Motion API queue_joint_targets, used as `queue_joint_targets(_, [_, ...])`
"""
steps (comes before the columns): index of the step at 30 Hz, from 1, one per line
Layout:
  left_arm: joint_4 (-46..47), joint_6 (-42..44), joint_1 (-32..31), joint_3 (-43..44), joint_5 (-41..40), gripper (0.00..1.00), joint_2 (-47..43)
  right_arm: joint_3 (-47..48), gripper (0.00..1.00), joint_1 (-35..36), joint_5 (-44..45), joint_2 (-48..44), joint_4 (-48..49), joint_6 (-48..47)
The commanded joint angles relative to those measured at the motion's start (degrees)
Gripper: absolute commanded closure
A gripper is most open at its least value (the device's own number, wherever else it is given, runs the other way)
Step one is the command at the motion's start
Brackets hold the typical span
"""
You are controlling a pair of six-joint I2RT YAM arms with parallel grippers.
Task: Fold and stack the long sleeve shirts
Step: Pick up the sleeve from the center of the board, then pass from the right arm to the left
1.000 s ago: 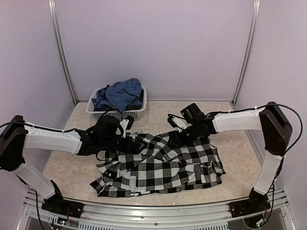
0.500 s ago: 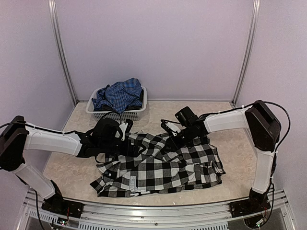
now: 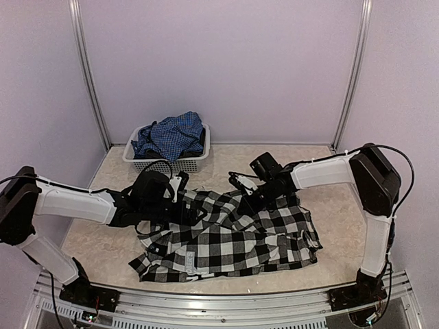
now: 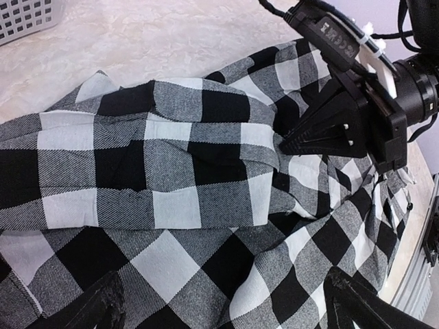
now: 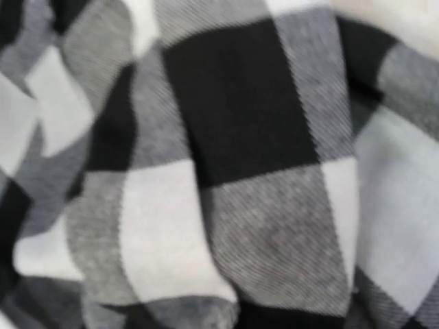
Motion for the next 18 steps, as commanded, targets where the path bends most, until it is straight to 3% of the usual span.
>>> queue_joint_targets(1, [2.73, 0.85, 0.30, -1.69, -0.39, 0.04, -0.86, 3.71, 1.00, -0.08, -4.13, -4.85, -1.75, 1.14])
queue_joint_targets(8, [8.35, -0.28, 0.25, -3.59, 3.09, 0.04, -0.71, 6.59, 1.00, -1.44, -9.34, -8.45, -0.49, 5.47])
queue_joint_targets(18, [28.12, -6.18, -1.22, -6.32, 11.42, 0.03, 5.36, 9.62, 1.00, -2.02, -15.57, -6.75, 4.61, 17.33])
